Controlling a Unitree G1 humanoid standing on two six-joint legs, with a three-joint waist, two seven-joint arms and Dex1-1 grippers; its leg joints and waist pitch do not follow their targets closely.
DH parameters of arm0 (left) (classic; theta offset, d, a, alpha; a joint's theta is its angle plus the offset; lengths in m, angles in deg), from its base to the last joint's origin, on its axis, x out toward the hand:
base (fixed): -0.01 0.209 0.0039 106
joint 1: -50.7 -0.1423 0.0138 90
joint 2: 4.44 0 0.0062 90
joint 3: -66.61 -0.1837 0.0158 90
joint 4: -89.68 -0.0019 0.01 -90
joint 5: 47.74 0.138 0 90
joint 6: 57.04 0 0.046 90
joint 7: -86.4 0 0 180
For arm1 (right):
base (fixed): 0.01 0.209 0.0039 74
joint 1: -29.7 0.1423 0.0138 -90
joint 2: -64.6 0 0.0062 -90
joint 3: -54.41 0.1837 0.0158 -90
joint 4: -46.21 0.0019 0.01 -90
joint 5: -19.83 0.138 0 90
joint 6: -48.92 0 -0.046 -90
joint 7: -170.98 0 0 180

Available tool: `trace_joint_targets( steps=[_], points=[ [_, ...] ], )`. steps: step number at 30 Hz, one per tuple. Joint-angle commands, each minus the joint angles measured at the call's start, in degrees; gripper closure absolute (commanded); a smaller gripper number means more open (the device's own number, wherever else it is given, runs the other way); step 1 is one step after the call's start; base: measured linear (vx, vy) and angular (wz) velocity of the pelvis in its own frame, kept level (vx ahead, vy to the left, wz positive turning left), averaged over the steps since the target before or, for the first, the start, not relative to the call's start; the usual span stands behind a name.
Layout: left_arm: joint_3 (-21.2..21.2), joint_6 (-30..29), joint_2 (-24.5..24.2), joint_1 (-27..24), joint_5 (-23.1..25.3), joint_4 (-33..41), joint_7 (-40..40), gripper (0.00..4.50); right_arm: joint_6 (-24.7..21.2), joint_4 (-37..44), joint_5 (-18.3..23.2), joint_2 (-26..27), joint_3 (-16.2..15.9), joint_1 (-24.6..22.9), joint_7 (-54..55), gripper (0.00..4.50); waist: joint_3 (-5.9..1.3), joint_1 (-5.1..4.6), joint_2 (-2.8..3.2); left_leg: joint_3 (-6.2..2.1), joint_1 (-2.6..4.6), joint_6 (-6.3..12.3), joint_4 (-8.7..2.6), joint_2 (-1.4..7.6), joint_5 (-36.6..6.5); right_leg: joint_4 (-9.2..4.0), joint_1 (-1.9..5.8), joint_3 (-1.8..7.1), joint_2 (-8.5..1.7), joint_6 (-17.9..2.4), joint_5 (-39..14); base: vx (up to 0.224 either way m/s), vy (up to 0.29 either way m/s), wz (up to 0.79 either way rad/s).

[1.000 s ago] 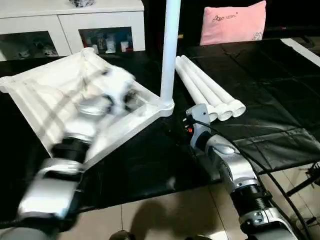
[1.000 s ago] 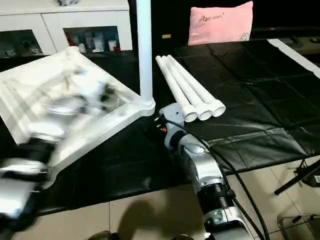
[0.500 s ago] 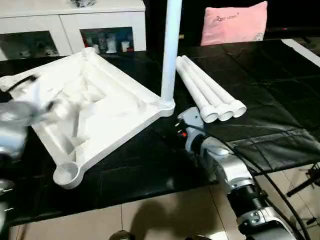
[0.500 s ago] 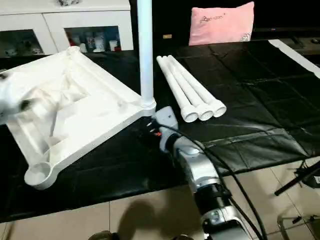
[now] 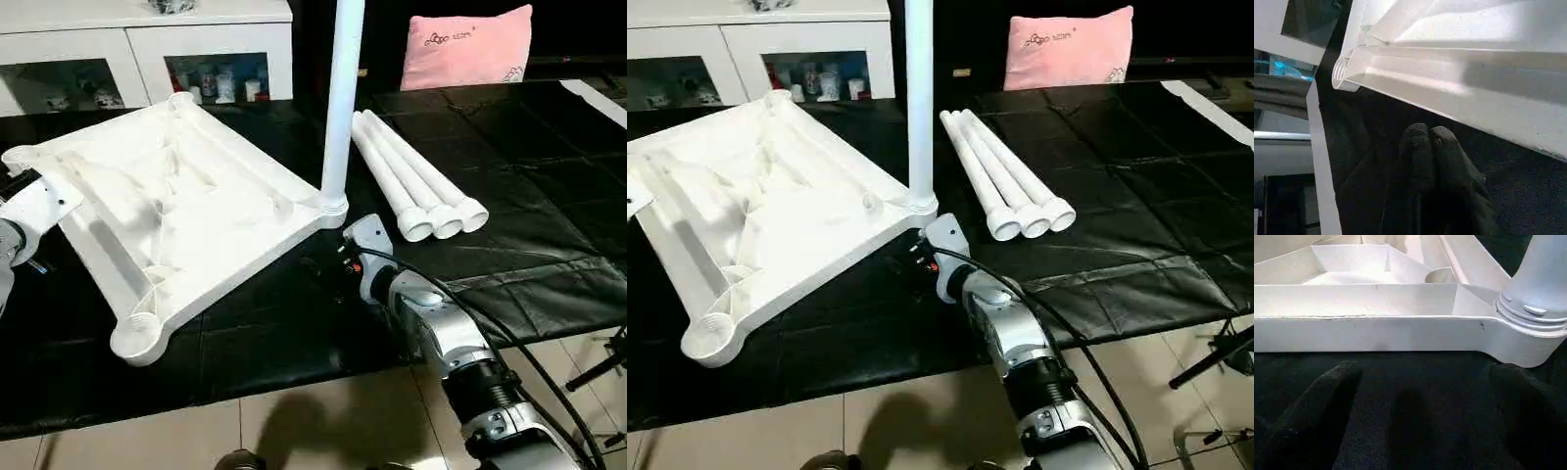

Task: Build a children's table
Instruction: Rotate table base

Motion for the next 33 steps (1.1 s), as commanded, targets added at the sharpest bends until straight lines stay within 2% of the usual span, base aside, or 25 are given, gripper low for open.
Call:
trace_joint_targets(
  steps=[1, 14, 16, 17, 18, 19, 20, 21, 22, 23, 24, 25, 26, 33],
  points=[
    [-0.2, 0.0, 0.0, 0.3, 0.3, 0.2, 0.1, 4.42, -0.2, -0.2, -0.1, -0.1, 0.2, 0.8, 0.0, 0.0, -4.25, -0.22, 1.98, -0.77, 2.14, -4.84, -4.8, 1.46, -21.4, -3.21, 2.06, 1.95, -2.36, -11.3, -7.8, 0.0, 0.0, 0.0],
    [-0.2, 0.0, 0.0, 0.3, 0.3, 0.2, 0.1, 4.42, -0.2, -0.2, -0.1, -0.1, 0.2, 0.8, 0.0, 0.0, -4.35, -0.21, 1.97, -0.77, 2.08, -4.64, -4.7, 1.43, -20.5, -3.09, 2.15, 1.92, -2.34, -11.4, -7.0, 0.0, 0.0, 0.0],
    [-0.9, -1.6, -1.0, -1.3, 0.9, 1.8, 1.5, 4.42, 0.1, -1.0, -0.3, -0.1, 0.1, 1.2, 0.0, 0.0, -4.34, -0.25, 1.9, -0.79, 2.07, -4.68, -4.75, 1.54, -20.6, -3.04, 2.17, 1.94, -2.42, -11.5, -7.0, 0.0, 0.0, 0.0],
    [-2.1, -3.6, -0.9, -4.5, -1.0, 6.3, 6.5, 4.42, 0.9, -3.7, -0.6, 0.0, 0.3, 3.1, 0.4, 0.0, -4.32, -0.23, 1.89, -0.72, 2.09, -4.52, -4.71, 1.47, -20.4, -3.14, 2.12, 1.93, -2.36, -11.5, -7.3, 0.0, 0.0, 0.0],
    [-3.3, -5.4, -0.7, -7.5, -2.8, 10.6, 11.2, 4.42, 1.6, -6.3, -0.9, 0.1, 0.5, 4.9, 0.7, 0.0, -4.53, -0.33, 1.59, -0.97, 1.96, -4.7, -4.7, 1.74, -19.6, -2.77, 2.38, 1.99, -3.01, -12.2, -7.4, 0.0, 0.0, 0.0],
    [-3.9, -6.4, -0.5, -9.1, -3.9, 13.0, 13.8, 4.42, 2.0, -7.8, -1.0, 0.2, 0.6, 5.9, 0.9, 0.0, -4.14, -0.63, 1.45, -0.76, 1.74, -4.52, -4.96, 1.69, -20.0, -3.13, 2.29, 1.96, -2.62, -12.3, -8.7, 0.0, 0.0, 0.0],
    [-4.6, -7.3, -0.2, -10.8, -5.1, 15.5, 16.6, 4.42, 2.4, -9.3, -1.1, 0.2, 0.7, 6.9, 1.1, 0.0, -4.04, -0.7, 1.8, -0.52, 2.06, -4.7, -4.8, 1.8, -21.3, -3.18, 1.81, 2.12, -2.49, -12.6, -10.2, 0.0, 0.0, 0.0],
    [-5.1, -7.8, 0.0, -11.9, -6.0, 17.0, 18.6, 4.42, 2.7, -10.4, -1.3, 0.3, 0.8, 7.7, 1.2, 0.0, -4.13, -0.47, 1.77, -0.53, 2.39, -4.73, -4.64, 1.74, -21.5, -3.4, 1.71, 2.18, -2.66, -12.7, -10.4, 0.0, 0.0, 0.0],
    [-5.1, -7.8, 0.0, -11.9, -6.0, 17.0, 18.6, 4.42, 2.7, -10.4, -1.3, 0.3, 0.8, 7.7, 1.2, 0.0, -3.95, -0.66, 1.69, -0.58, 2.05, -4.43, -4.74, 1.66, -21.4, -3.35, 1.92, 2.21, -2.64, -12.8, -10.8, 0.0, 0.0, 0.0],
    [-5.1, -7.8, 0.1, -11.8, -5.9, 16.7, 18.5, 4.42, 2.7, -10.4, -1.3, 0.3, 0.8, 7.6, 1.2, 0.0, -3.59, -0.46, 1.43, -0.33, 2.45, -4.41, -4.87, 1.51, -24.1, -3.79, 1.4, 2.25, -2.36, -11.9, -14.3, 0.0, 0.0, 0.0],
    [-5.2, -7.7, 0.1, -11.7, -5.9, 16.5, 18.5, 4.42, 2.6, -10.4, -1.3, 0.3, 0.7, 7.6, 1.1, 0.0, -3.69, -0.22, 1.52, -0.49, 2.62, -4.56, -4.92, 1.47, -25.2, -3.92, 1.5, 2.35, -2.49, -10.9, -16.6, 0.0, 0.0, 0.0],
    [-5.2, -7.7, 0.1, -11.7, -5.9, 16.5, 18.5, 4.42, 2.6, -10.4, -1.3, 0.3, 0.7, 7.6, 1.1, 0.0, -3.77, -0.23, 1.67, -0.5, 2.68, -4.63, -4.93, 1.5, -25.2, -3.96, 1.4, 2.44, -2.52, -10.7, -16.7, 0.0, 0.0, 0.0],
    [-5.3, -7.5, 0.0, -11.7, -5.8, 16.1, 18.7, 4.42, 2.6, -10.5, -1.3, 0.3, 0.7, 7.7, 1.1, 0.0, -3.8, -0.32, 1.76, -0.73, 2.45, -4.89, -5.09, 1.56, -25.1, -3.87, 1.59, 2.36, -2.45, -10.5, -16.1, 0.0, 0.0, 0.0],
    [-6.9, -7.1, -1.3, -13.7, -7.0, 17.8, 24.3, 4.42, 3.2, -12.2, -1.4, 0.4, 0.7, 8.4, 1.1, 0.0, -4.02, -0.45, 1.61, -0.61, 2.38, -4.58, -4.99, 1.38, -23.5, -3.63, 1.75, 2.36, -2.22, -11.0, -12.8, 0.0, 0.0, 0.0]
  ],
)
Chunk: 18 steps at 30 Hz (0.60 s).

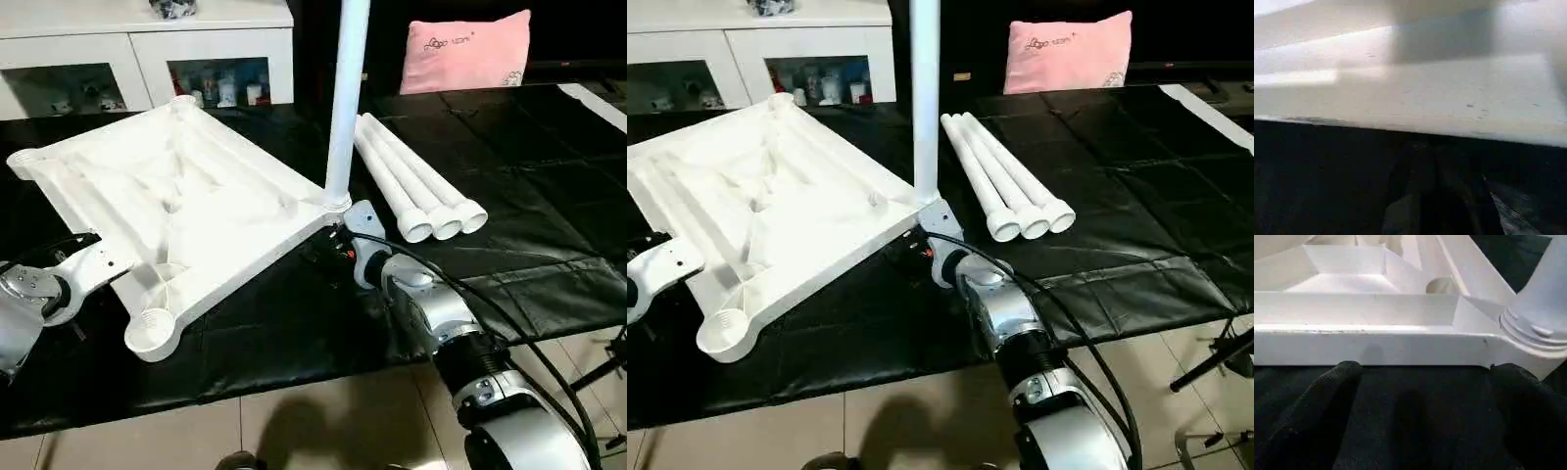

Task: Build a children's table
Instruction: Rotate table base

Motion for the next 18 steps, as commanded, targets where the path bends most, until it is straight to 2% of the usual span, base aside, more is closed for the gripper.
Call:
trace_joint_targets(
  steps=[1, 2, 4, 5, 6, 8, 9, 15, 17, 18],
  points=[
    [-0.8, -0.1, -0.8, -2.3, -2.2, 3.6, 3.9, 4.42, 1.2, -2.4, -0.5, -0.1, 0.5, 1.2, 0.0, 0.0, -3.92, -0.4, 1.62, -0.77, 1.85, -4.35, -4.96, 1.46, -23.2, -3.75, 1.63, 1.97, -2.33, -11.3, -12.6, 0.0, 0.0, 0.0],
    [-0.8, -0.1, -0.8, -2.3, -2.2, 3.6, 3.9, 4.42, 1.2, -2.4, -0.5, -0.1, 0.5, 1.2, 0.0, 0.0, -4.0, -0.37, 1.64, -0.82, 1.85, -4.41, -4.91, 1.56, -23.1, -3.67, 1.63, 1.99, -2.54, -11.6, -12.4, 0.0, 0.0, 0.0],
    [0.3, 0.1, 0.0, -4.2, -6.4, 8.7, 7.3, 4.42, 1.5, -5.6, -1.1, -0.2, 0.3, 2.1, -0.2, 0.0, -3.92, -0.45, 1.7, -0.75, 1.86, -4.41, -4.91, 1.6, -22.9, -3.64, 1.63, 1.96, -2.5, -12.1, -12.3, 0.0, 0.0, 0.0],
    [0.5, -0.1, 0.5, -4.9, -8.4, 10.9, 9.2, 4.42, 1.6, -6.9, -1.6, -0.4, -0.1, 2.4, 0.0, 0.0, -3.85, -0.25, 1.84, -0.57, 2.15, -4.35, -4.89, 1.64, -23.5, -3.85, 1.32, 1.96, -2.3, -12.4, -12.9, 0.0, 0.0, 0.0],
    [0.3, 0.7, 0.8, -5.4, -10.0, 12.9, 11.0, 4.42, 1.8, -8.0, -1.9, -0.4, -0.2, 2.5, 0.2, 0.0, -3.82, -0.22, 1.76, -0.62, 1.98, -4.47, -4.86, 1.61, -23.4, -3.66, 1.46, 1.98, -2.36, -12.8, -12.6, 0.0, 0.0, 0.0],
    [0.3, 1.1, 1.9, -5.9, -11.8, 15.0, 12.4, 4.42, 2.2, -8.8, -1.9, -0.4, -0.2, 2.7, 0.3, 0.0, -3.69, -0.07, 1.57, -0.51, 2.11, -4.48, -4.96, 1.62, -24.3, -3.8, 1.34, 1.99, -2.2, -12.6, -13.5, 0.0, 0.0, 0.0],
    [0.3, 1.4, 3.1, -6.0, -13.1, 16.2, 12.9, 4.42, 2.4, -9.3, -1.9, -0.4, -0.1, 2.9, 0.2, 0.0, -3.69, -0.1, 1.53, -0.61, 2.0, -4.53, -5.06, 1.63, -24.5, -3.76, 1.52, 1.96, -2.26, -12.2, -14.0, 0.0, 0.0, 0.0],
    [-0.2, 2.5, 7.1, -5.2, -14.7, 16.6, 12.6, 4.42, 4.5, -11.3, -1.5, -0.2, 0.1, 3.7, -1.1, 0.0, -3.8, -0.66, 1.25, -0.59, 1.73, -4.02, -4.95, 1.42, -23.9, -3.91, 1.79, 1.99, -2.24, -11.1, -15.1, 0.0, 0.0, 0.0],
    [-0.7, 3.4, 9.7, -4.1, -15.1, 15.6, 12.0, 4.42, 5.8, -12.5, -1.6, 0.0, 0.3, 4.3, -1.7, 0.0, -3.89, -0.75, 1.05, -0.48, 1.78, -3.67, -4.85, 1.46, -22.8, -3.87, 1.78, 2.02, -2.22, -11.4, -14.2, 0.0, 0.0, 0.0],
    [-1.2, 3.9, 11.0, -3.3, -15.0, 15.0, 11.6, 4.42, 6.3, -12.8, -1.8, 0.0, 0.3, 4.5, -1.8, 0.0, -3.91, -0.68, 1.16, -0.36, 1.93, -3.44, -4.73, 1.46, -22.3, -3.91, 1.64, 2.05, -2.14, -11.7, -13.7, 0.0, 0.0, 0.0]
  ],
)
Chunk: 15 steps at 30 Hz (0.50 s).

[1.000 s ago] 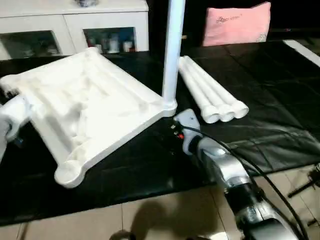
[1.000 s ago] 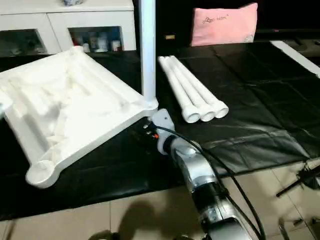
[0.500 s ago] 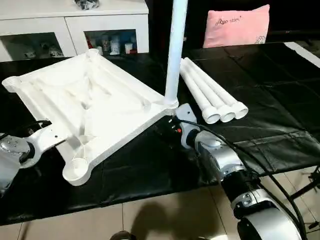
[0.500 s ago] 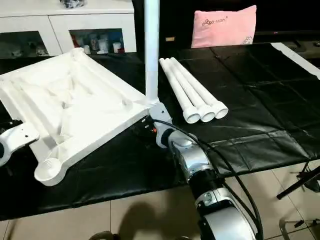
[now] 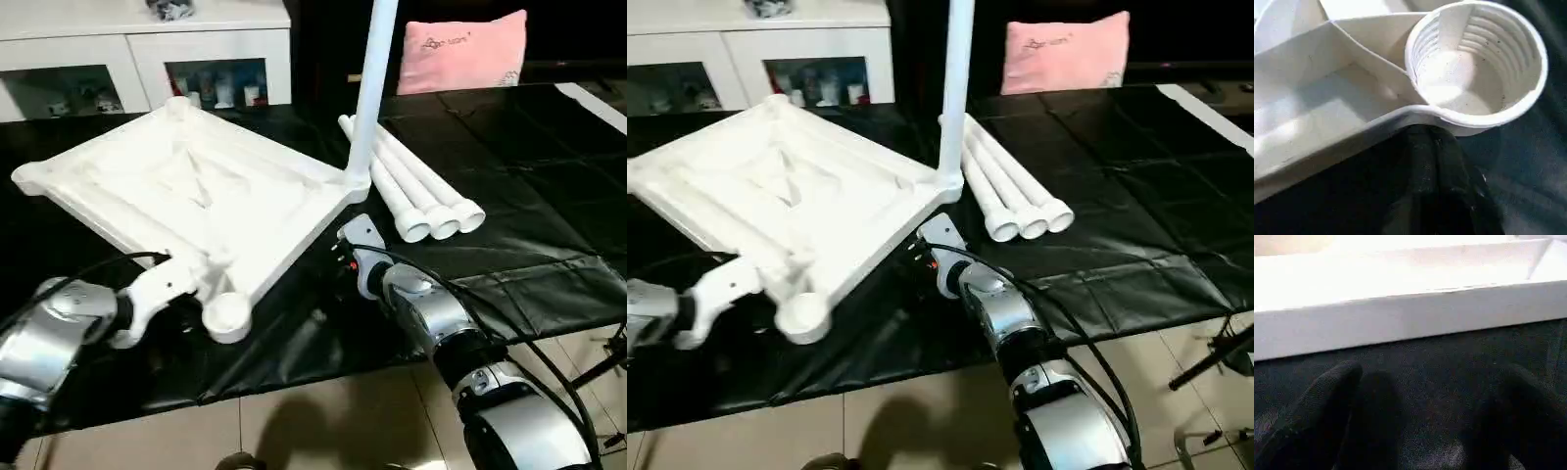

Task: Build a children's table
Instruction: Rotate table base

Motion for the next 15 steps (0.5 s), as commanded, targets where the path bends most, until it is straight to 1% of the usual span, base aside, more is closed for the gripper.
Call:
trace_joint_targets(
  steps=[1, 2, 3, 4, 5, 6, 7, 8, 10, 12, 13, 14, 15],
  points=[
    [-1.9, 2.2, 2.2, 2.3, -0.5, -0.1, -0.6, 4.42, 1.4, -0.5, -0.2, 0.3, 0.5, 1.6, -0.7, 0.0, -3.93, -0.49, 1.24, -0.37, 1.93, -3.44, -4.66, 1.53, -22.2, -3.91, 1.52, 1.98, -2.15, -11.9, -13.4, 0.0, 0.0, 0.0],
    [-2.4, 2.6, 2.8, 2.7, -0.3, -0.3, -0.8, 4.42, 1.6, -0.6, -0.1, 0.4, 0.5, 1.7, -0.8, 0.0, -4.02, -0.44, 1.36, -0.39, 1.66, -3.26, -4.66, 1.52, -21.1, -3.74, 1.77, 1.95, -2.14, -12.1, -11.9, 0.0, 0.0, 0.0],
    [-2.7, 2.9, 3.6, 3.1, -0.4, -0.2, -0.9, 4.42, 1.8, -0.7, 0.0, 0.4, 0.6, 1.8, -0.9, 0.0, -4.09, -0.42, 1.44, -0.45, 1.59, -3.23, -4.64, 1.54, -20.2, -3.5, 1.89, 1.88, -2.06, -12.2, -10.4, 0.0, 0.0, 0.0],
    [-2.9, 2.6, 4.4, 3.5, -0.5, 0.1, -1.3, 4.42, 2.1, -0.5, 0.1, 0.4, 0.6, 1.8, -1.2, 0.0, -4.08, -0.48, 1.42, -0.41, 1.47, -3.1, -4.65, 1.43, -20.0, -3.51, 2.03, 1.81, -2.0, -12.2, -10.0, 0.0, 0.0, 0.0],
    [-3.4, 1.7, 6.2, 4.8, -0.8, 1.2, -2.1, 4.42, 2.5, 0.5, 0.4, 0.3, 0.5, 1.6, -2.2, 0.0, -4.11, -0.6, 1.52, -0.35, 1.5, -2.96, -4.52, 1.44, -19.7, -3.43, 2.11, 1.82, -1.99, -12.5, -8.9, 0.0, 0.0, 0.0],
    [-3.4, 1.7, 6.2, 4.8, -0.8, 1.2, -2.1, 4.42, 2.5, 0.5, 0.4, 0.3, 0.5, 1.6, -2.2, 0.0, -4.11, -0.59, 1.41, -0.3, 1.53, -2.86, -4.51, 1.42, -19.7, -3.54, 2.15, 1.81, -2.0, -12.6, -9.0, 0.0, 0.0, 0.0],
    [-3.6, 1.4, 6.5, 5.4, -0.7, 1.7, -2.0, 4.42, 3.1, 1.3, 0.4, 0.0, 0.3, 1.1, -3.0, 0.0, -4.07, -0.65, 1.43, -0.36, 1.37, -2.79, -4.53, 1.37, -19.7, -3.52, 2.27, 1.79, -2.05, -12.5, -9.7, 0.0, 0.0, 0.0],
    [-3.6, 1.4, 6.5, 5.4, -0.7, 1.7, -2.0, 4.42, 3.1, 1.3, 0.4, 0.0, 0.3, 1.1, -3.0, 0.0, -4.11, -0.69, 1.33, -0.34, 1.42, -2.76, -4.53, 1.38, -19.9, -3.58, 2.29, 1.75, -2.03, -12.4, -10.0, 0.0, 0.0, 0.0],
    [-3.6, 1.3, 5.7, 5.9, -0.4, 2.1, -1.4, 4.42, 3.6, 2.0, 0.5, -0.3, 0.2, 0.6, -3.7, 0.0, -4.11, -0.87, 1.22, -0.39, 1.35, -2.49, -4.5, 1.42, -19.7, -3.57, 2.33, 1.74, -2.05, -12.5, -10.2, 0.0, 0.0, 0.0],
    [-3.1, 0.2, 4.0, 6.4, -0.7, 3.4, 0.2, 4.42, 3.8, 2.6, 0.8, -0.6, 0.4, 0.1, -4.4, 0.0, -4.08, -1.28, 1.07, -0.44, 1.25, -2.28, -4.52, 1.44, -19.5, -3.52, 2.41, 1.68, -2.05, -12.7, -10.5, 0.0, 0.0, 0.0],
    [-2.7, -1.6, 0.7, 7.1, -1.0, 5.5, 2.7, 4.42, 4.3, 3.8, 0.9, -1.0, 0.2, -0.8, -5.6, 0.0, -4.08, -1.36, 1.04, -0.47, 1.25, -2.16, -4.52, 1.45, -19.3, -3.5, 2.45, 1.65, -2.04, -12.8, -10.4, 0.0, 0.0, 0.0],
    [-2.6, -2.0, 0.0, 7.2, -1.0, 5.9, 3.3, 4.42, 4.4, 4.0, 0.9, -1.1, 0.2, -1.0, -6.0, 0.0, -4.1, -1.64, 1.13, -0.48, 1.12, -1.88, -4.51, 1.42, -18.8, -3.4, 2.5, 1.65, -2.03, -13.0, -10.1, 0.0, 0.0, 0.0],
    [-2.6, -2.1, -0.3, 7.3, -0.9, 6.1, 3.4, 4.42, 4.4, 4.1, 0.9, -1.1, 0.2, -1.1, -6.1, 0.0, -4.02, -1.81, 1.11, -0.4, 1.37, -1.82, -4.47, 1.41, -19.3, -3.54, 2.25, 1.63, -1.86, -13.2, -10.7, 0.0, 0.0, 0.0]
  ],
)
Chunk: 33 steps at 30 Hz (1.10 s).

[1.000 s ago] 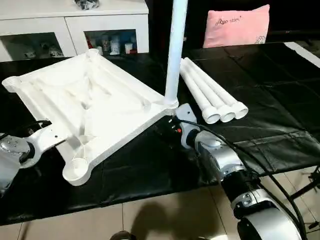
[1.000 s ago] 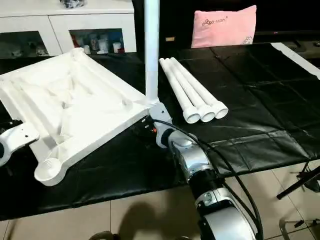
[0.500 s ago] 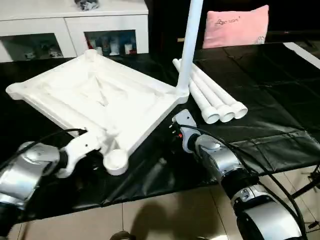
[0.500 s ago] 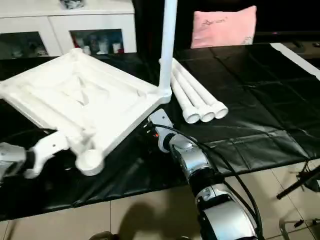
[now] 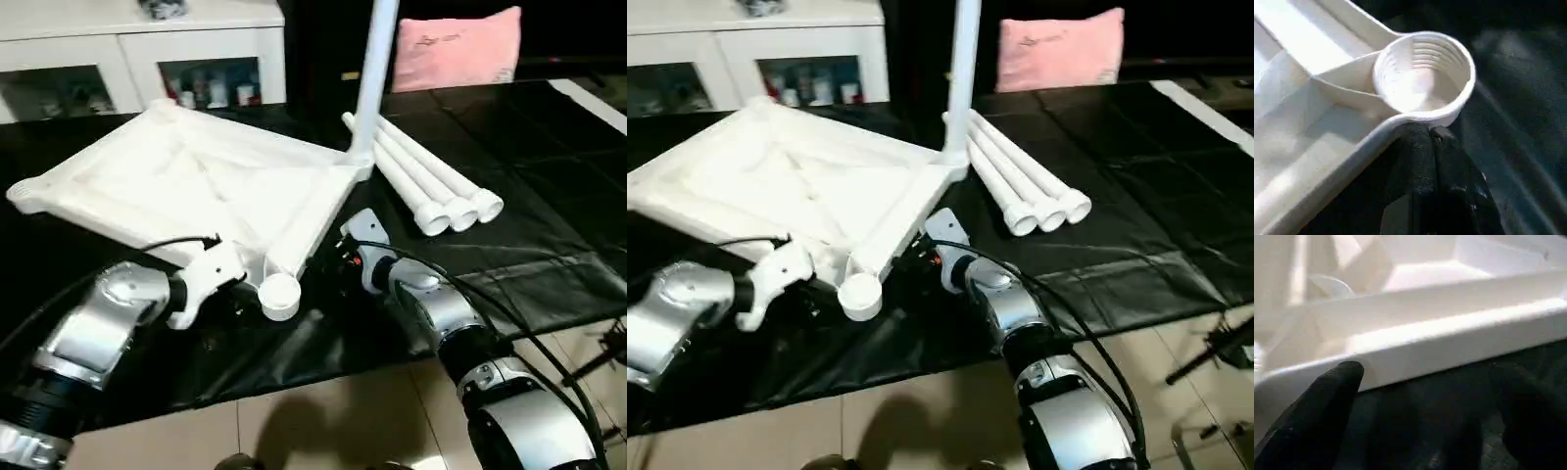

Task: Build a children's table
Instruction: Rotate table base

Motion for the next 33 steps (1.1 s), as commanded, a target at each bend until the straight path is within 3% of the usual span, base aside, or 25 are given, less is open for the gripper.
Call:
trace_joint_targets(
  steps=[1, 6, 8, 13, 15, 20, 24, 29, 33],
  points=[
    [0.5, -0.8, -1.9, 0.9, 0.4, 1.9, 1.5, 4.42, 0.6, 1.9, 0.6, -0.3, -0.2, -0.5, -1.2, 0.0, -3.97, -0.07, 1.07, -0.41, 1.42, -1.83, -4.39, 1.25, -19.4, -3.55, 2.27, 1.72, -1.98, -13.3, -11.0, 0.0, 0.0, 0.0],
    [1.6, 3.2, -6.0, 2.9, 3.5, -0.3, 1.2, 4.42, 0.5, 4.3, 0.8, -0.7, -0.4, -1.9, -2.7, 0.0, -3.9, -0.22, 1.41, -0.47, 1.6, -2.66, -4.51, 1.31, -20.9, -3.65, 2.12, 1.81, -1.97, -12.5, -12.7, 0.0, 0.0, 0.0],
    [2.2, 3.1, -5.3, 5.5, 3.7, -2.6, -0.4, 4.42, 0.4, 5.5, 0.7, -1.0, -0.4, -2.3, -2.8, 0.0, -3.95, -0.06, 1.56, -0.35, 1.91, -2.95, -4.4, 1.27, -21.4, -3.72, 1.86, 1.83, -1.87, -12.8, -12.4, 0.0, 0.0, 0.0],
    [2.0, 7.4, -4.0, 10.0, 3.1, -8.0, -0.7, 3.96, -0.6, 9.9, 1.2, -2.1, 0.3, -3.6, -3.1, 0.0, -4.1, 0.19, 1.27, -0.5, 1.64, -3.22, -4.42, 1.18, -20.4, -3.51, 2.31, 1.82, -2.04, -12.4, -11.0, 0.0, 0.0, 0.0],
    [-0.1, 13.3, -5.0, 11.1, 5.2, -11.0, 0.8, 3.7, -1.4, 12.6, 1.1, -3.1, 0.3, -4.5, -3.7, 0.0, -4.15, 0.17, 1.14, -0.43, 1.44, -2.71, -4.34, 1.09, -19.3, -3.56, 2.47, 1.85, -2.04, -12.2, -10.1, 0.0, 0.0, 0.0],
    [-4.5, 16.5, -6.2, 13.3, 7.0, -15.2, 7.4, 3.45, -4.7, 21.7, 2.5, -7.1, -0.3, -8.1, -9.0, 0.0, -4.19, 0.48, 1.27, -0.29, 1.51, -1.88, -4.3, 1.21, -17.5, -3.43, 2.58, 1.77, -1.91, -12.7, -7.8, 0.0, 0.0, 0.0],
    [-7.2, 19.3, -6.6, 15.2, 9.2, -19.5, 10.2, 3.11, -8.0, 29.0, 3.9, -11.2, -0.9, -11.2, -13.7, 0.0, -4.09, 0.54, 1.64, -0.37, 1.66, -2.3, -4.37, 1.27, -19.7, -3.53, 2.52, 1.77, -2.01, -12.8, -9.5, 0.0, 0.0, 0.0],
    [-8.1, 26.4, -3.5, 18.4, 11.9, -26.3, 6.9, 2.6, -12.1, 37.6, 5.5, -16.5, -1.5, -15.1, -18.1, 0.0, -3.97, 1.06, 1.21, -0.5, 1.7, -2.39, -4.46, 1.4, -21.1, -3.98, 2.56, 1.88, -2.24, -11.9, -12.4, 0.0, 0.0, 0.0],
    [-9.4, 28.7, -0.2, 20.2, 13.0, -30.9, 4.5, 2.6, -14.8, 42.5, 5.7, -19.4, -1.9, -18.0, -20.3, 0.0, -4.13, 1.46, 1.0, -0.42, 1.52, -1.72, -4.23, 1.41, -19.4, -3.87, 2.69, 1.9, -2.39, -12.3, -11.0, 0.0, 0.0, 0.0]
  ],
)
